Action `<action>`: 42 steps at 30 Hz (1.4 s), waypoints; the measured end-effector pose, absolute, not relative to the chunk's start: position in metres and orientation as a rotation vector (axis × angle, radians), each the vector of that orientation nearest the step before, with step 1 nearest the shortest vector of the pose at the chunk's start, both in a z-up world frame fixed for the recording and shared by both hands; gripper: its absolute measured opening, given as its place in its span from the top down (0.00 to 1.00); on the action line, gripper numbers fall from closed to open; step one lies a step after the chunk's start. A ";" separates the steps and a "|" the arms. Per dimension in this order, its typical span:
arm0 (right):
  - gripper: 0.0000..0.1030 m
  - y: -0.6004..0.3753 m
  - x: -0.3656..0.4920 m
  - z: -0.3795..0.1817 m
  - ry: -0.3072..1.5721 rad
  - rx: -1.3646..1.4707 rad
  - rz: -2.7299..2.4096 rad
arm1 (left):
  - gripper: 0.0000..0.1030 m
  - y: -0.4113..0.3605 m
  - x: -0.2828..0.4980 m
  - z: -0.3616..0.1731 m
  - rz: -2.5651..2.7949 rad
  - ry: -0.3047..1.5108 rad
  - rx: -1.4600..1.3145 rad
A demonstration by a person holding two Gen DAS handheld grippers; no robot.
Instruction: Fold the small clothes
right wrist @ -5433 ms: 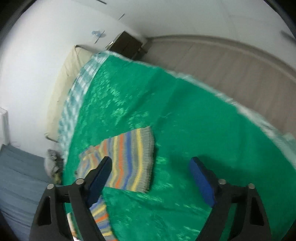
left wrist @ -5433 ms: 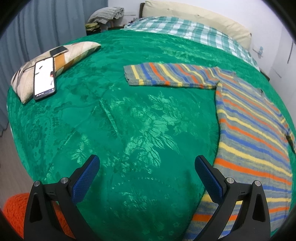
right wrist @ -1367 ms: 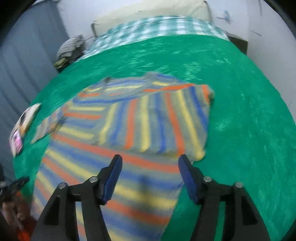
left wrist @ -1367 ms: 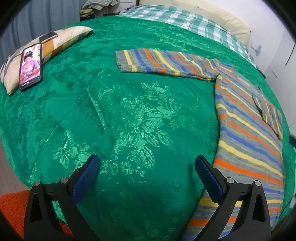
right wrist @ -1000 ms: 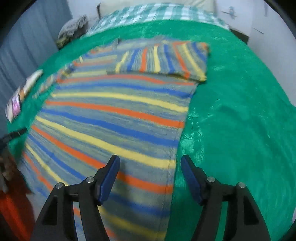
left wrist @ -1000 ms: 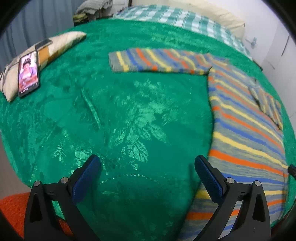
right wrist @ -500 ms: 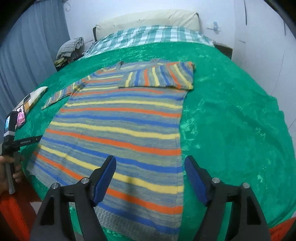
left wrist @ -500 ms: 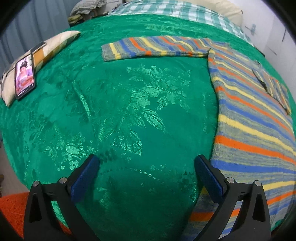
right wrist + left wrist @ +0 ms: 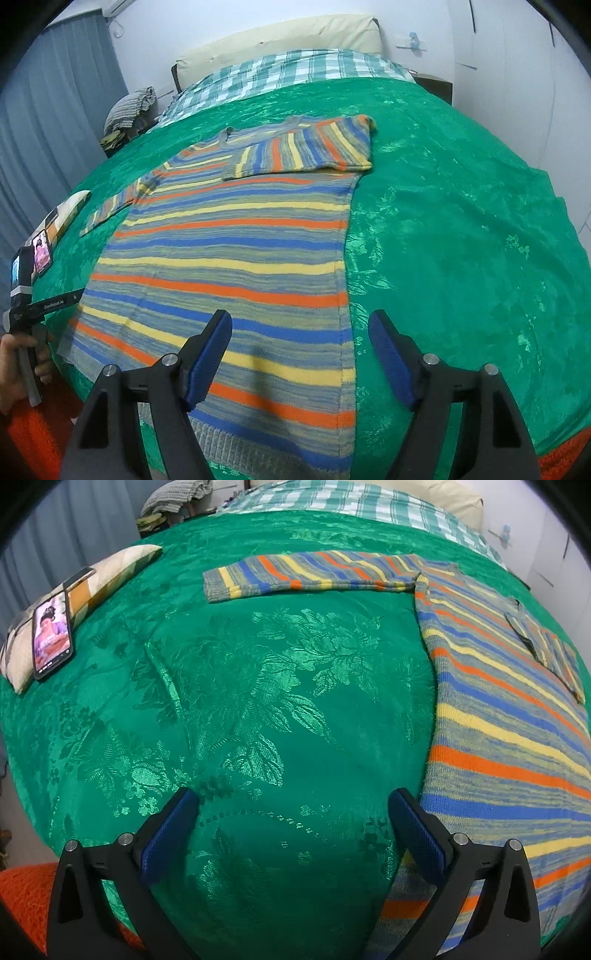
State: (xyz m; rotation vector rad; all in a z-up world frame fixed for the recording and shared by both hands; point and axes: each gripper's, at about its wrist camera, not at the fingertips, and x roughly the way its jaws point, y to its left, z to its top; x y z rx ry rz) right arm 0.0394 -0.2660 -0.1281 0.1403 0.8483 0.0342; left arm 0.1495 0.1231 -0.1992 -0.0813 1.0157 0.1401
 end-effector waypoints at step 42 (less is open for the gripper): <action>0.27 -0.248 0.041 -0.124 0.836 0.093 0.075 | 0.00 0.137 0.147 -0.188 0.075 1.050 -0.201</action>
